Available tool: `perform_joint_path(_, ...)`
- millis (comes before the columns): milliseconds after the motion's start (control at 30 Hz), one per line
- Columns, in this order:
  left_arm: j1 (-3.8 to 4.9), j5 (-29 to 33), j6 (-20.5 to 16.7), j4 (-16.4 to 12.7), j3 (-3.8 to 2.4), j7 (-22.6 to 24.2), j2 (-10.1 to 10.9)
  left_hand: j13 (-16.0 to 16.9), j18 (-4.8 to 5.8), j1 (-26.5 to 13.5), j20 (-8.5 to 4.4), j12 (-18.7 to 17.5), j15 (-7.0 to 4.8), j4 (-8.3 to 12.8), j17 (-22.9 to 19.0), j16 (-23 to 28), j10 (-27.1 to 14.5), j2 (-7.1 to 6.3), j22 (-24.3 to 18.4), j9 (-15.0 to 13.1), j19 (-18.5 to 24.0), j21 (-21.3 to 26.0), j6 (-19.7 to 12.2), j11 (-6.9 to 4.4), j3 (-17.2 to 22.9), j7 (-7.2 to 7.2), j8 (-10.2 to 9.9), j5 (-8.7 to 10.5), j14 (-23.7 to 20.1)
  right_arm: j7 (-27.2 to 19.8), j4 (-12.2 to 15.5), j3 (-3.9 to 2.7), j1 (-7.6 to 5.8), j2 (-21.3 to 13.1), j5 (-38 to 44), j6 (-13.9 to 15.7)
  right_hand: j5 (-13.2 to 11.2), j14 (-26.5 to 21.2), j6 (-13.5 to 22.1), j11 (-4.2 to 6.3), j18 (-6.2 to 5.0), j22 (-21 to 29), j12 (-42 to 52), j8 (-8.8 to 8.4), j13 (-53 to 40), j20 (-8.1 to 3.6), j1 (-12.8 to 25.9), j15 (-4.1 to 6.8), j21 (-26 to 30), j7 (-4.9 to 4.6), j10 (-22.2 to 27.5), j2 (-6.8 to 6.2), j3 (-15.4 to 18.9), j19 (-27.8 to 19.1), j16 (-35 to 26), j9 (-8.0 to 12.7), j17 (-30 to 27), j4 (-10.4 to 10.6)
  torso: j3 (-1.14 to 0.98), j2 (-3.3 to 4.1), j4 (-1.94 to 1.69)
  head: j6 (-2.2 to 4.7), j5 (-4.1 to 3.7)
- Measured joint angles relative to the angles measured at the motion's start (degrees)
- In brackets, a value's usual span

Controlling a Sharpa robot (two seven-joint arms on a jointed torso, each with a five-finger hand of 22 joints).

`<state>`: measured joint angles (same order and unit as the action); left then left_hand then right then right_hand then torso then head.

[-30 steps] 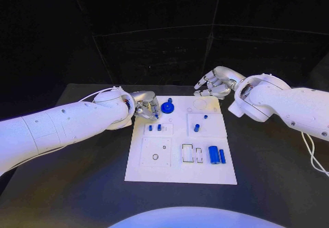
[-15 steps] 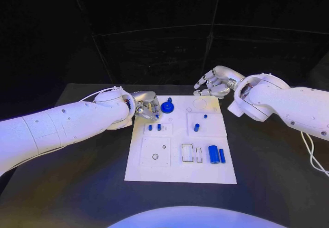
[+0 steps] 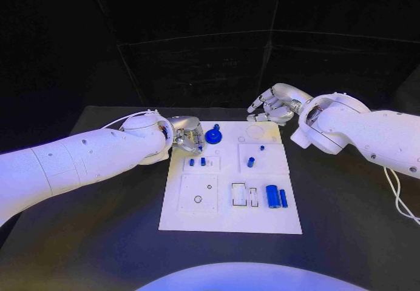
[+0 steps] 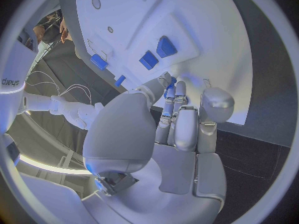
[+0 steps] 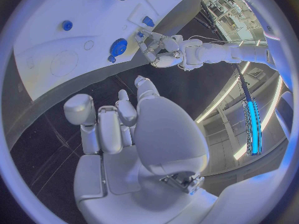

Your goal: Assemble the parts on the task board

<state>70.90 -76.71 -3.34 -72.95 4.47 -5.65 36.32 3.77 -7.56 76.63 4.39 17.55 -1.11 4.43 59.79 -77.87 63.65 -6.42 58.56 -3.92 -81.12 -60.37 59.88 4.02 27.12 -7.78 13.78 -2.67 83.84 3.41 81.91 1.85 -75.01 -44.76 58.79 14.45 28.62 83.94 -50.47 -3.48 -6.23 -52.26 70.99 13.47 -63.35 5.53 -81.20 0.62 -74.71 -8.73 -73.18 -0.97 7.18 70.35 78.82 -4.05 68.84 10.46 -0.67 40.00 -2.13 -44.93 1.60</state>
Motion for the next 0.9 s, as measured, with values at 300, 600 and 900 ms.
perform_joint_path(300,-0.02,-0.77,0.38,-0.04,0.04,-0.05,-0.04,-0.11,0.00,-0.58,0.18,-1.44,0.03,-0.02,-0.42,0.21,-1.03,-0.58,-0.06,0.16,0.18,0.02,-1.33,0.39,-0.90,-0.10,-1.34,0.00,0.03,0.01,0.03,0.00,0.00,-0.05,0.00,0.00,0.21,0.00,0.00,0.00,0.00,0.15,0.00,0.28,0.09,0.00,0.00,0.00,0.00,0.00,0.00,0.00,-0.18,0.00,0.00,0.00,0.00,0.18,0.01,0.00,0.00,-0.03,-0.07)
perform_joint_path(600,-0.08,-1.02,0.25,-0.32,0.05,-0.02,0.25,-0.17,0.00,-1.11,0.62,-3.86,0.63,0.25,-1.04,0.33,-4.14,-1.11,-0.41,0.34,0.63,0.67,-4.45,1.21,-1.76,-0.71,-4.14,0.00,0.20,0.02,-0.12,0.00,0.00,-0.05,0.00,0.01,0.21,0.00,0.00,-0.03,-0.07,1.70,-0.89,0.28,1.78,-0.22,0.00,0.00,1.03,0.00,1.32,0.00,-0.17,-0.89,-0.78,0.00,-0.97,0.17,0.03,-0.01,-0.05,0.08,-0.04)
perform_joint_path(900,-0.11,-1.20,-0.25,-0.50,0.04,-0.01,1.36,-0.16,0.00,-0.42,1.35,-6.06,1.45,0.88,-2.40,0.88,-8.34,-1.80,-3.20,0.31,1.36,3.68,-6.51,2.12,-3.89,-1.53,-6.44,0.00,0.21,0.02,-0.82,0.00,0.00,-0.54,0.00,0.01,0.54,-0.43,0.77,0.09,-2.69,16.01,-28.15,1.14,30.50,-0.34,-2.36,0.43,9.63,0.12,15.70,-1.14,-2.94,-7.30,-8.10,0.08,-10.10,2.94,0.05,-0.03,-0.05,0.08,0.03)
